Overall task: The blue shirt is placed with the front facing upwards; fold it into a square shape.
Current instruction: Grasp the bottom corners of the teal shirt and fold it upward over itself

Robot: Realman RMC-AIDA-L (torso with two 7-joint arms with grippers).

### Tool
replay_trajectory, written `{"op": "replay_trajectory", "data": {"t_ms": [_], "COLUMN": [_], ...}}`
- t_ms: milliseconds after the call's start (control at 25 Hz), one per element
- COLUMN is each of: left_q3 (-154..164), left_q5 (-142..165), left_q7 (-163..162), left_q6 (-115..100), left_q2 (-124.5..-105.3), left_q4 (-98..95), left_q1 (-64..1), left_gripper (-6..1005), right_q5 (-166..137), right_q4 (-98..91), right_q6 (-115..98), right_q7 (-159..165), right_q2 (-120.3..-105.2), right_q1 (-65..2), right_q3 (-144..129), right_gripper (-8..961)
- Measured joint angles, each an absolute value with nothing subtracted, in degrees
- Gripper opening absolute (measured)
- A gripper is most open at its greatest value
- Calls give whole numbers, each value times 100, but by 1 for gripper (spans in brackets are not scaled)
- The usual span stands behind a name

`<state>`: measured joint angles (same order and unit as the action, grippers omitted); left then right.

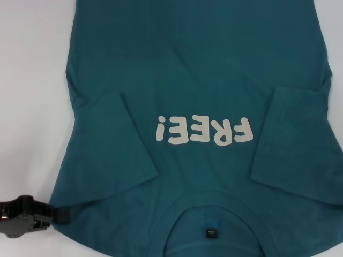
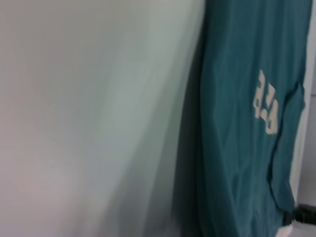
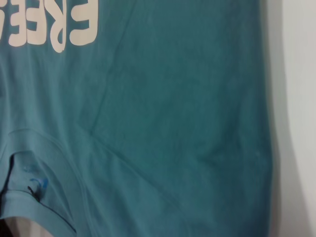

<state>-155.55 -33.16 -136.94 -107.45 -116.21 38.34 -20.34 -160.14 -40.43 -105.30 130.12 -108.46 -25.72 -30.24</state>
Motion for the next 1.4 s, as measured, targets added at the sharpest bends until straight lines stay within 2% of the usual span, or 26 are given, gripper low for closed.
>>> {"op": "replay_trajectory", "data": {"t_ms": [400, 920, 1120, 1240, 1280, 1400], "left_q3": [-15424, -15423, -15468, -15473, -15475, -15507], "left_q5": [-3098, -3105, -3282, -3639, -3737, -3969], "left_q7": [-13696, -13616, -13297, -13227, -13232, -13343], "left_q6": [-10833, -10841, -11135, -11195, -11179, -11014], "left_q2": [-11485, -11452, -11460, -11394, -11349, -11226], "left_q4": [3874, 3876, 3871, 3821, 3782, 3646], "left_q1": [-2001, -1971, -2186, -2453, -2561, -2904], "left_gripper": [49, 49, 49, 49, 49, 48], "right_q5": [-16091, -16255, -15976, -15485, -15212, -14994], "right_q4": [-4078, -4078, -4084, -4091, -4093, -4094], "right_q6": [-10568, -10627, -10881, -11022, -11020, -10984], "right_q7": [13065, 13084, 12841, 12578, 12518, 12535], "right_q2": [-10764, -10796, -10804, -10707, -10630, -10564], "right_q1": [-2532, -2528, -2654, -2780, -2878, -2980], "right_q3": [-3030, -2984, -2911, -2891, -2852, -2747], "right_gripper": [25, 25, 25, 25, 25, 25]}}
